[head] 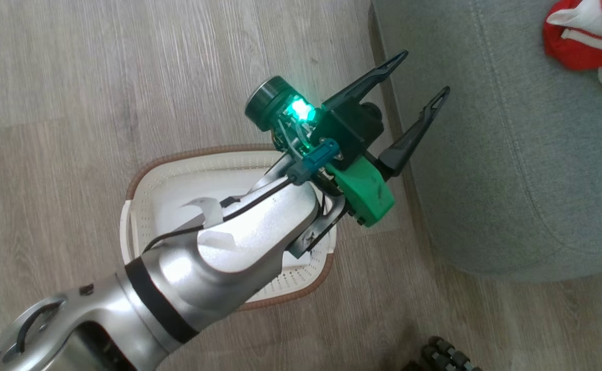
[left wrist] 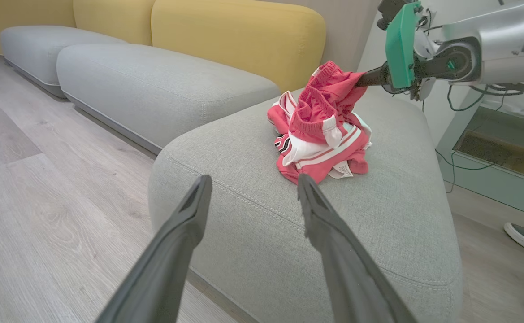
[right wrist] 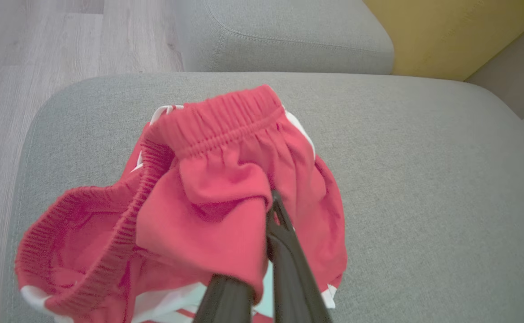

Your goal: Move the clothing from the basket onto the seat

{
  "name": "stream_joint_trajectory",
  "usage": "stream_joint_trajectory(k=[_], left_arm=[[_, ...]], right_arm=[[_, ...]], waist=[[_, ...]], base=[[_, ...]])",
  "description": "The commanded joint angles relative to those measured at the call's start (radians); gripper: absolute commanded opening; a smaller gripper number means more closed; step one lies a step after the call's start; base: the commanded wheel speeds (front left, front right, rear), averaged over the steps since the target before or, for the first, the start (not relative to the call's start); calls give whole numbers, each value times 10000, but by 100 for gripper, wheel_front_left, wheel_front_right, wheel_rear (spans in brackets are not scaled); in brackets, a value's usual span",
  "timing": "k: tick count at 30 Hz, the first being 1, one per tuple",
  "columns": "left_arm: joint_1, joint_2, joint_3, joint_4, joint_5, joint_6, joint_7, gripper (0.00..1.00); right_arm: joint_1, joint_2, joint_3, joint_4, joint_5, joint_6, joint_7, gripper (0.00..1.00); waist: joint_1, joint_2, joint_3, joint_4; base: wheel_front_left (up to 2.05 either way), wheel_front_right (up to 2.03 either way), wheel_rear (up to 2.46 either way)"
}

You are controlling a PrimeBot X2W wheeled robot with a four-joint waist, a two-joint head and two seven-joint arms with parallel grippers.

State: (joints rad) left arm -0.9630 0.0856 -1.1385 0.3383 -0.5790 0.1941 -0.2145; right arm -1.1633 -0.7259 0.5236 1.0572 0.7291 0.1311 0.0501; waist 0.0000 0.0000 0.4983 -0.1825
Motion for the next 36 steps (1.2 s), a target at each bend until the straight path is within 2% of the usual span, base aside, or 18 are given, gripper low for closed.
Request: stream_joint_trajectory(k=[1, 11, 24, 36], left_arm=[[-98, -82, 330, -231, -63, 8, -84, 100], [524, 195, 562, -273, -362, -67, -320, 100], [1930, 1109, 1292, -1043, -744, 364, -446, 100], [3392, 2020, 2276, -1955, -816, 871, -470, 100]], right_arm=[[-9, -430, 137, -126, 156, -4, 113, 98], [266, -553, 1452, -381, 1040, -4, 1046, 100], [621, -423, 2616, -1839, 1720, -4, -902, 100], [2101, -595, 2397, -2723, 2666, -4, -2764, 100]], waist=[[0, 0, -142, -18], [0, 0, -1330, -121], [0, 0, -2919, -90], [0, 0, -4218, 587]], base=[[0, 0, 0], [0, 0, 0], [0, 0, 0], [0, 0, 0]])
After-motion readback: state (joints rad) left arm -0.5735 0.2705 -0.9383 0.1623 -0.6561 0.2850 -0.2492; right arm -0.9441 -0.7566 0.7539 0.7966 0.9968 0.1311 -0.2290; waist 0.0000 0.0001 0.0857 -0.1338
